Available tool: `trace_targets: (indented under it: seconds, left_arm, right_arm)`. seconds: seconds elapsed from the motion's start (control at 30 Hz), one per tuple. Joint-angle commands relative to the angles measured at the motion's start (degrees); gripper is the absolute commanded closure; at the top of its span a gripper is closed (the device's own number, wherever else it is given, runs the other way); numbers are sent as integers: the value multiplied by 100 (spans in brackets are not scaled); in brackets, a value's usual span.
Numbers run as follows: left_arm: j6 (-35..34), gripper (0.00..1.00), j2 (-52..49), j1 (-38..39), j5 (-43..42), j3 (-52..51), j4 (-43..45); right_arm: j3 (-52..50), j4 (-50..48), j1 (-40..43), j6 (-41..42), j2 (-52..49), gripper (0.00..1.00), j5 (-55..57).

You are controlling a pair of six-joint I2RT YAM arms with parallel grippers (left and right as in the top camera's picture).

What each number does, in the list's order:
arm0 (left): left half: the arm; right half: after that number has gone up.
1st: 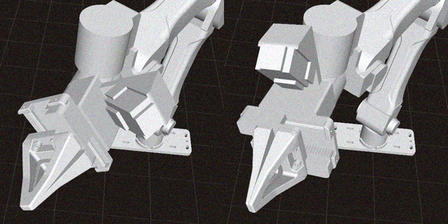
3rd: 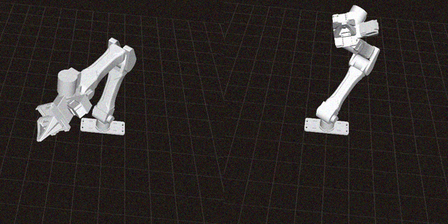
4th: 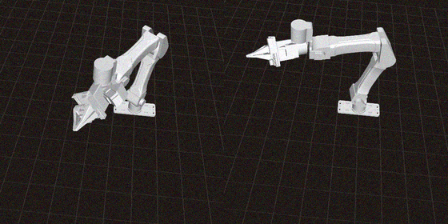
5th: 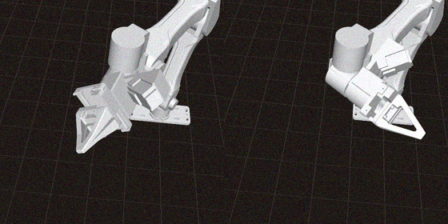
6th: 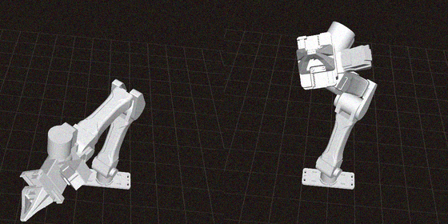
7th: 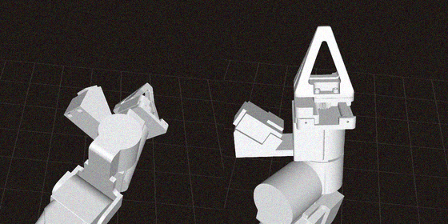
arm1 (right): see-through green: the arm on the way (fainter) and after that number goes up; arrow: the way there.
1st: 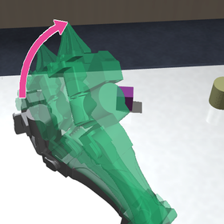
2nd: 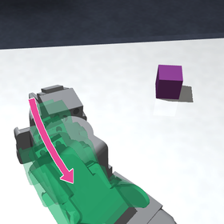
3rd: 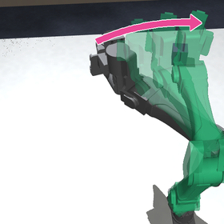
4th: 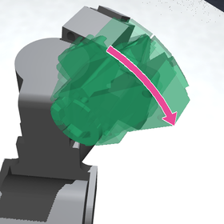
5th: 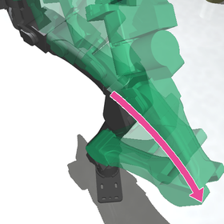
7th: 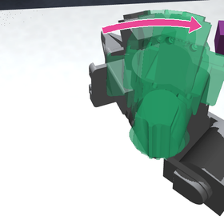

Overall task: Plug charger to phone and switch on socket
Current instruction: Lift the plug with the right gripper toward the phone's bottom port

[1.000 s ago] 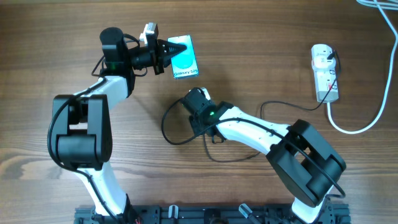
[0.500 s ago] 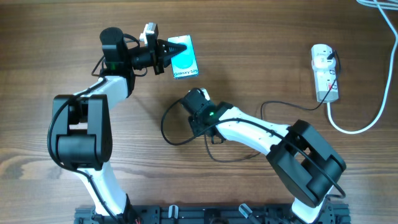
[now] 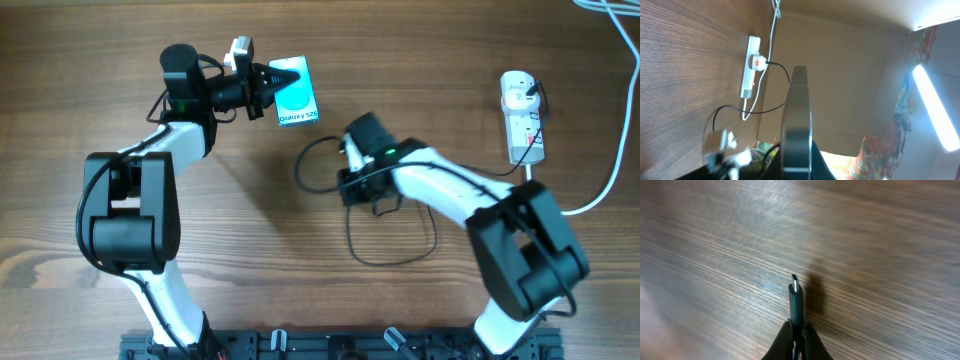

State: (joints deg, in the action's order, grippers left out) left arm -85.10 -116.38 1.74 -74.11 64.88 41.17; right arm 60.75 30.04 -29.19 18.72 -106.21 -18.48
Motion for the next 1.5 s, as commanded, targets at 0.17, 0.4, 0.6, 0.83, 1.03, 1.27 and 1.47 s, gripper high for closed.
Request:
trace_targets:
  seconds: [0.17, 0.4, 0.6, 0.83, 1.03, 1.27, 1.47]
  left_arm:
    - [245, 96, -63, 42, -155, 122, 57]
    - [391, 96, -63, 385, -122, 122, 55]
    - [391, 96, -63, 680, 46, 122, -111]
    - [461, 96, -63, 1047, 234, 122, -225]
    - [527, 96, -63, 1233, 302, 122, -247]
    - [546, 96, -63, 1268, 302, 122, -247]
    - [669, 96, -63, 1268, 457, 122, -256]
  right_arm:
    - [-33, -26, 758, -730, 557, 96, -2721]
    - [-33, 181, 1231, -1241, 562, 96, -3834]
    - [-39, 695, 1578, -1932, 562, 96, -4367]
    - [-48, 1207, 1851, -2697, 562, 95, -4968]
    - [-50, 1646, 1893, -3320, 562, 96, -5283]
    - [-50, 2243, 1893, -4138, 562, 96, -5866]
    - [-50, 2413, 1895, -4419, 562, 96, -6157]
